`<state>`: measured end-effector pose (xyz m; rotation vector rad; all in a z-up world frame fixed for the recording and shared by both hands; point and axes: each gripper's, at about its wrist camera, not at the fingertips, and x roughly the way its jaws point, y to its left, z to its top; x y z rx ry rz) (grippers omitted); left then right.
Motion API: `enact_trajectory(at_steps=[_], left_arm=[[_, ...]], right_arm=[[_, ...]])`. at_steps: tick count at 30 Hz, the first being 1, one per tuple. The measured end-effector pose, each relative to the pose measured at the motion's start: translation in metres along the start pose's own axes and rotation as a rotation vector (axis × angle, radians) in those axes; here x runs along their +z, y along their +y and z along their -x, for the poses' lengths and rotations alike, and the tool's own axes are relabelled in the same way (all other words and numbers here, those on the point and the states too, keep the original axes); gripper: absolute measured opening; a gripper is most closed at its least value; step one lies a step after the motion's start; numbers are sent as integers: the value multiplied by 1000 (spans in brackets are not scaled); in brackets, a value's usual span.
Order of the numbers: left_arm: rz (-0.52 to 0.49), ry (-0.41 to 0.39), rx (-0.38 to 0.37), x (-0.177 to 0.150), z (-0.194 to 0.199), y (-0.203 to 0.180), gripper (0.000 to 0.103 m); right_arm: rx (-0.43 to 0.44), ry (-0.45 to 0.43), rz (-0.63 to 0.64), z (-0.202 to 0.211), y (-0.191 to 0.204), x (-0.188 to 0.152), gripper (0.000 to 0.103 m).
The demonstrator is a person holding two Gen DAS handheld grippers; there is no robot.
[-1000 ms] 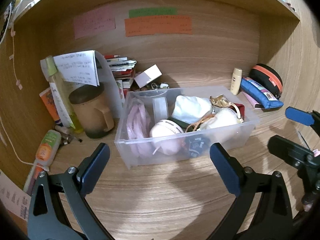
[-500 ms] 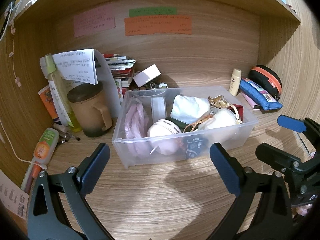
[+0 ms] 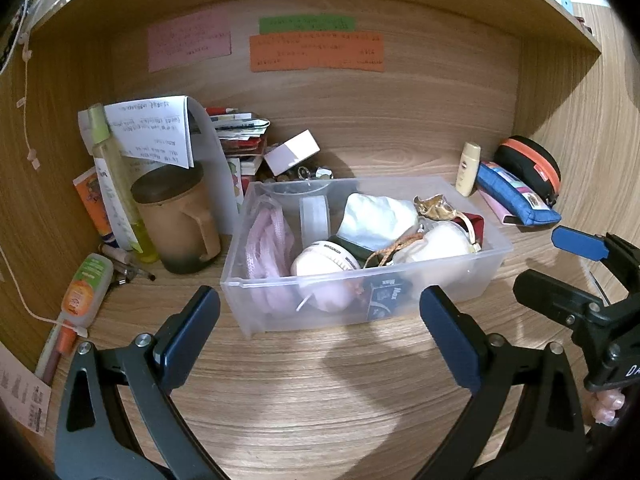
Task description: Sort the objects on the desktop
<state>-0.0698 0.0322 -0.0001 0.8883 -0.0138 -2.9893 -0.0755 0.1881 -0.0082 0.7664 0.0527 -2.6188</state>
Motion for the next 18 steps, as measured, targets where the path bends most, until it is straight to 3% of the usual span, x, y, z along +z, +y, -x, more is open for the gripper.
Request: enact_trajectory(at_steps=[18], left_arm=[[-6,-5,24,-4,-2,-4,101]], right_arm=[[6,48,-9,-12,-1,-6,103]])
